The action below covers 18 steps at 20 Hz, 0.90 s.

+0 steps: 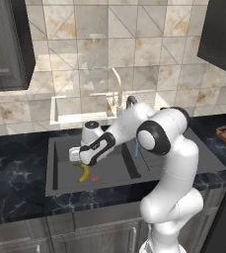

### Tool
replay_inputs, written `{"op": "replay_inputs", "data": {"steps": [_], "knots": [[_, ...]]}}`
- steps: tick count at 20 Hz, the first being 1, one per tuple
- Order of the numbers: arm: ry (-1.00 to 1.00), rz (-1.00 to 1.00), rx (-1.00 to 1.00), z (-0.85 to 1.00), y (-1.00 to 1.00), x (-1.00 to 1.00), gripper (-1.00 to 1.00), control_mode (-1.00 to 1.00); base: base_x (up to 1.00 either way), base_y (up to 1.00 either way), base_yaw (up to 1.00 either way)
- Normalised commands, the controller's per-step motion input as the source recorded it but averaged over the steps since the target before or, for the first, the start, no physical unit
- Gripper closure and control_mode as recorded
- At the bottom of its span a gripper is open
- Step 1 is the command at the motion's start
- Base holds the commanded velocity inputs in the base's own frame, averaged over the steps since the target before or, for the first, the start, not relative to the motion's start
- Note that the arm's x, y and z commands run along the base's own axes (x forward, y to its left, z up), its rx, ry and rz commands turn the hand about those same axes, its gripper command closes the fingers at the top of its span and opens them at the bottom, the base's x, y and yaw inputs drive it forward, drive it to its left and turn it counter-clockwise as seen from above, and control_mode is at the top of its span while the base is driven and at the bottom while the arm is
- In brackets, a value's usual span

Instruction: Pick the banana from the sink and place it on the cutting board to airdry. Then turn off the sink faucet.

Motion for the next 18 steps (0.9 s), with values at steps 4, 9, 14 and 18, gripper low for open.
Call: {"op": "replay_inputs", "data": {"steps": [4,9,14,18], "knots": [[0.08,-0.08,0.00,-0.16,0.00,0.21,-1.00,-1.00,0.00,0.00,0.00],[0.07,-0.08,0.00,-0.20,0.00,0.21,-1.00,-1.00,0.00,0.00,0.00],[0.05,-0.06,0.00,-0.25,0.00,0.17,-1.00,-1.00,0.00,0.00,0.00],[0.04,-0.06,0.00,-0.29,0.01,0.21,-1.00,-1.00,0.00,0.00,0.00]]}}
